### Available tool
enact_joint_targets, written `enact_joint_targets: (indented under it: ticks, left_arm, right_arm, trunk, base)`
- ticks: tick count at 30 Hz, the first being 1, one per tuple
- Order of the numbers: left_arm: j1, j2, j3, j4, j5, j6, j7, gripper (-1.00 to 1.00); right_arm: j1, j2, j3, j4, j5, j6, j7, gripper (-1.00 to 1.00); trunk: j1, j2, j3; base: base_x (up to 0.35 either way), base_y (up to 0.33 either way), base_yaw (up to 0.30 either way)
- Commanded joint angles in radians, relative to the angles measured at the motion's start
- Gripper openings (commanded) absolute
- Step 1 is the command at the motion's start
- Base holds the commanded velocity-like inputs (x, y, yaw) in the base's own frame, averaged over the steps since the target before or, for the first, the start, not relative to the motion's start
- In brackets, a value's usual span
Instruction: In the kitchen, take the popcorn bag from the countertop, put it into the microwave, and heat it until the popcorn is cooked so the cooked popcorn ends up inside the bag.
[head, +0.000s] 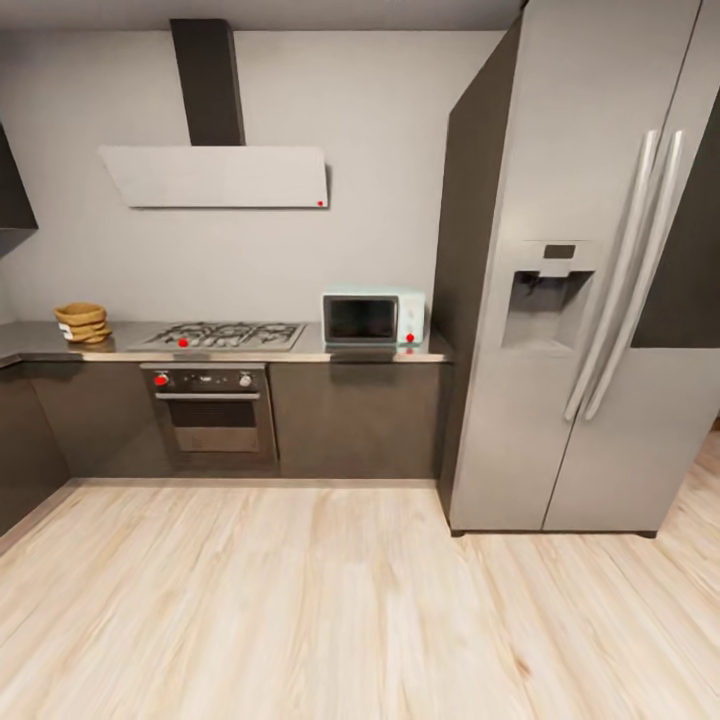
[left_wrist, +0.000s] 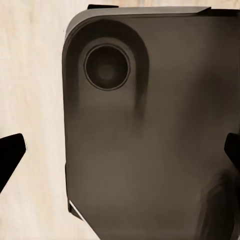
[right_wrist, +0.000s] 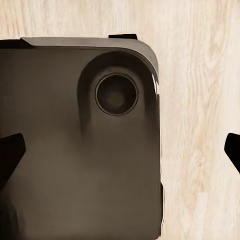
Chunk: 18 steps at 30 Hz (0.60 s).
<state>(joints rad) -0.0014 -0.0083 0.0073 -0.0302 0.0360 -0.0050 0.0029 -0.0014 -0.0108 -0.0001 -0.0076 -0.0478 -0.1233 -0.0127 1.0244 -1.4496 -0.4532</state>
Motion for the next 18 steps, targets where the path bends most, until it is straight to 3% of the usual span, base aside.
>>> enact_joint_targets:
  ticks: [1,11,18]
  left_arm:
    - [0.000,0.000,0.000,0.000,0.004,0.000,0.000,1.00]
    - [0.000,0.001,0.000,0.000,0.004,0.000,0.002,1.00]
    - [0.000,0.001,0.000,0.000,0.005,0.000,0.002,1.00]
  right_arm:
    - [0.000,0.000,0.000,0.000,-0.007,-0.003,-0.001,1.00]
    - [0.000,0.002,-0.005,0.000,-0.012,-0.003,-0.003,1.00]
    - [0.000,0.000,0.000,0.000,-0.006,0.001,-0.001,1.00]
  trunk:
    - [0.001,0.000,-0.001]
    - [0.001,0.000,-0.001]
    - [0.001,0.000,-0.001]
  base:
    - [0.321,0.126,0.000]
    - [0.322,0.056,-0.177]
    - [0.322,0.000,-0.024]
